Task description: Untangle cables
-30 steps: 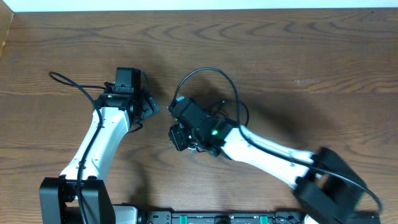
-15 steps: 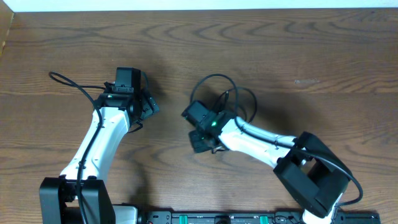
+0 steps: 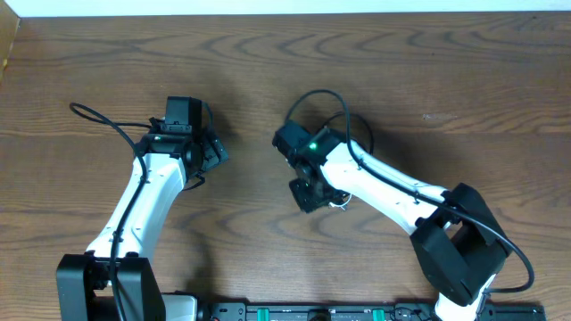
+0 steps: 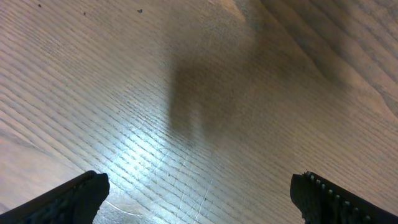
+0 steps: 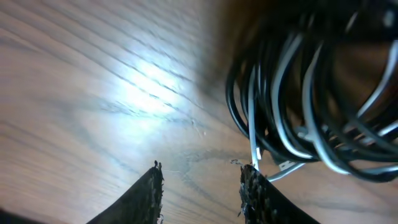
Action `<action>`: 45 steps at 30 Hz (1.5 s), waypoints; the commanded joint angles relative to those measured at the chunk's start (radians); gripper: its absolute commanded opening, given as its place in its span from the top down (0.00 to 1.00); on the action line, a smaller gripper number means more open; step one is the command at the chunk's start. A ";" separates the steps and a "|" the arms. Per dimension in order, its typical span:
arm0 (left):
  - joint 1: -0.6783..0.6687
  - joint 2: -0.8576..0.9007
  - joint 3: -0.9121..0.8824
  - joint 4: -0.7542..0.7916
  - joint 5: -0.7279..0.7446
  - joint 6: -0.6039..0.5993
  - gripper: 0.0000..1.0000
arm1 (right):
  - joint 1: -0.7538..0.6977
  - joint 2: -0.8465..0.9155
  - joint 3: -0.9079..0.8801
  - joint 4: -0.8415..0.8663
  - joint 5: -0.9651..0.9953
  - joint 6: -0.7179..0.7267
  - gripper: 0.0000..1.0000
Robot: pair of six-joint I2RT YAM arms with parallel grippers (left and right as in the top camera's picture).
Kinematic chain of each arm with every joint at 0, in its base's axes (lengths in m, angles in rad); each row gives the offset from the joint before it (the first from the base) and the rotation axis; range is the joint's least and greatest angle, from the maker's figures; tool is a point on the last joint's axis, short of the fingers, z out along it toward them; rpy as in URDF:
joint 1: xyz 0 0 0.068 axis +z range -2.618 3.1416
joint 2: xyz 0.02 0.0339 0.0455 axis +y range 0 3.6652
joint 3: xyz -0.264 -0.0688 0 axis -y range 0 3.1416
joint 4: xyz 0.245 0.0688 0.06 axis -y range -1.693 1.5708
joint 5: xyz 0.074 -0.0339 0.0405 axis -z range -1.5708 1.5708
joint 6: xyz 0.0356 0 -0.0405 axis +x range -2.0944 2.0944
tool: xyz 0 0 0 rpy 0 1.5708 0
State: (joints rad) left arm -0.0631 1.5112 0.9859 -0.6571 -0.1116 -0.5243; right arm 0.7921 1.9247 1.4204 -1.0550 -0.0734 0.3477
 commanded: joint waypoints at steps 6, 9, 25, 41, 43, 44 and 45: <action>0.003 0.006 -0.016 -0.004 -0.019 -0.009 0.00 | 0.033 -0.008 0.023 0.020 0.029 -0.035 0.57; 0.003 0.006 -0.016 -0.005 -0.013 -0.009 0.00 | 0.045 -0.008 0.023 0.034 0.108 -0.030 0.58; 0.003 0.006 -0.017 -0.004 -0.004 -0.009 0.00 | 0.046 -0.008 -0.151 0.217 0.248 -0.019 0.54; 0.003 0.006 -0.017 -0.004 -0.001 -0.009 0.00 | 0.038 -0.008 -0.247 0.331 0.296 -0.019 0.66; 0.003 0.006 -0.017 -0.004 -0.001 -0.009 0.00 | 0.040 -0.008 -0.247 0.333 0.296 -0.020 0.68; 0.003 0.006 -0.016 -0.004 -0.001 -0.009 0.00 | 0.040 -0.008 -0.247 0.333 0.296 -0.020 0.69; 0.003 0.006 -0.017 -0.004 -0.001 -0.009 0.00 | 0.040 -0.008 -0.247 0.333 0.296 -0.020 0.70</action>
State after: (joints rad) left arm -0.0631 1.5116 0.9859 -0.6571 -0.1104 -0.5243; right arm 0.8288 1.9217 1.1877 -0.7212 0.2184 0.3271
